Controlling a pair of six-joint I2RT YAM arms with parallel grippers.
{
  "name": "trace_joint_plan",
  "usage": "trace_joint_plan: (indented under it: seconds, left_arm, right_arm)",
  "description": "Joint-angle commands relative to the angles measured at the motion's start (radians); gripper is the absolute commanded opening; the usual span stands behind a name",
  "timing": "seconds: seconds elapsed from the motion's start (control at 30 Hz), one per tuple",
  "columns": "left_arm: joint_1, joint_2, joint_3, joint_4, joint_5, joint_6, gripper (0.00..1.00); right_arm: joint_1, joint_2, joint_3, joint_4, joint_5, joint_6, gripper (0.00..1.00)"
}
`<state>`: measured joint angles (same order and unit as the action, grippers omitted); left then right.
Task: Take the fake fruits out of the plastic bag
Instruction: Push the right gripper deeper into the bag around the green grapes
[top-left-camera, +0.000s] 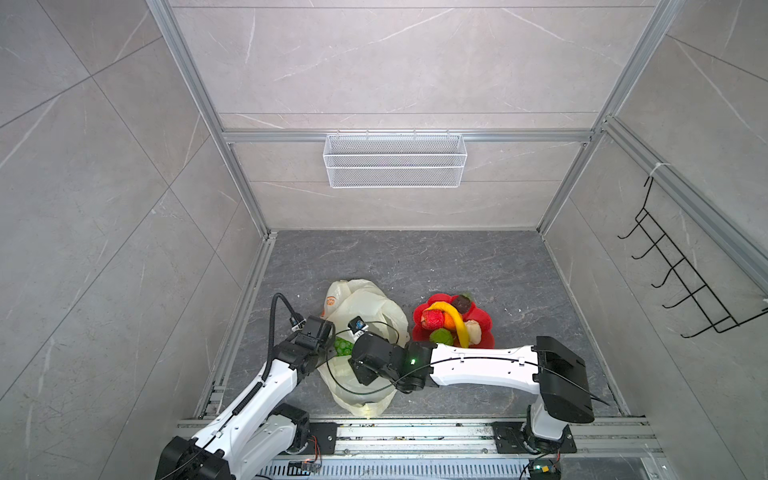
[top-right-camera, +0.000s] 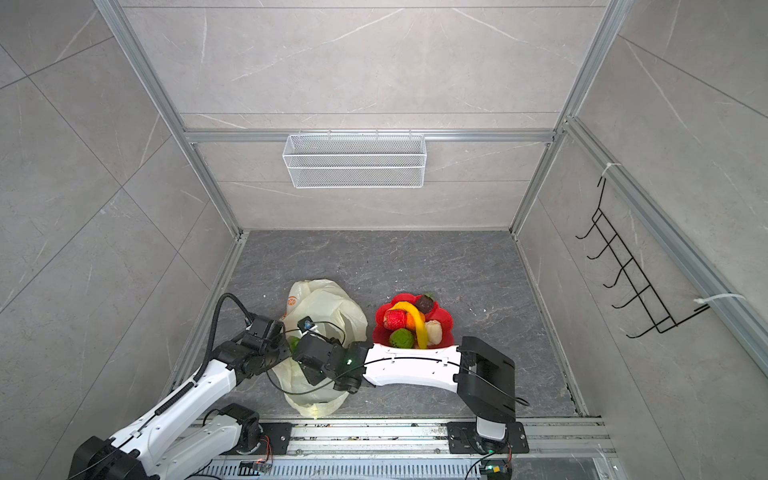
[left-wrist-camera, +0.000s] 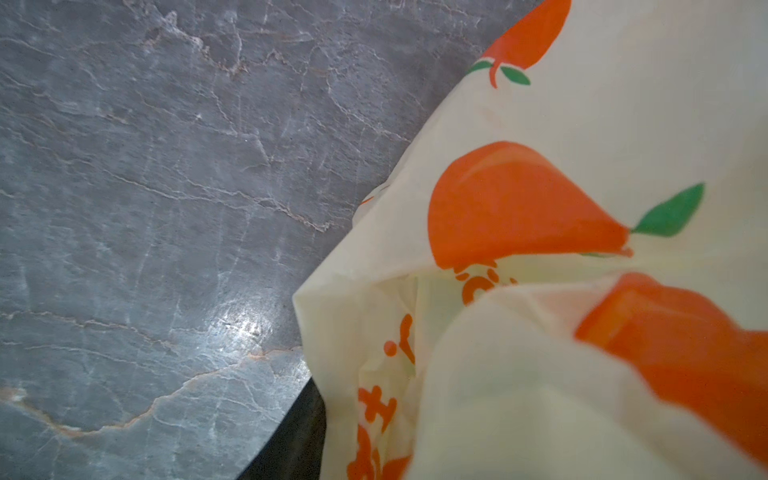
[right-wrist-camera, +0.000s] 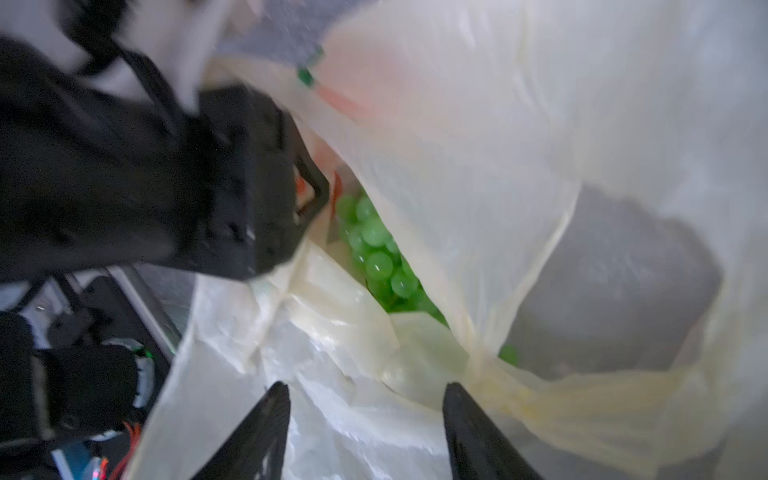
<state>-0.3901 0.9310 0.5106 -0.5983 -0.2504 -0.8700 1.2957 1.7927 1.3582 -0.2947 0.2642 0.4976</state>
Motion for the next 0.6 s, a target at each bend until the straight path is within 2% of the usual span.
trace_joint_plan:
  seconds: [0.0,0.17,0.57]
  left_arm:
    - [0.005,-0.027,-0.015,0.011,0.017,0.019,0.41]
    - [0.005,-0.081,-0.04,0.009,0.013,0.011,0.41]
    - [0.007,-0.093,-0.06,0.025,0.022,0.018,0.41]
  right_arm:
    - [-0.034,0.077,0.072,-0.065,-0.051,-0.038,0.62]
    - [-0.083,0.185,0.167,-0.066,-0.193,-0.01,0.62]
    - [-0.142,0.325,0.301,-0.143,-0.258,0.014,0.67]
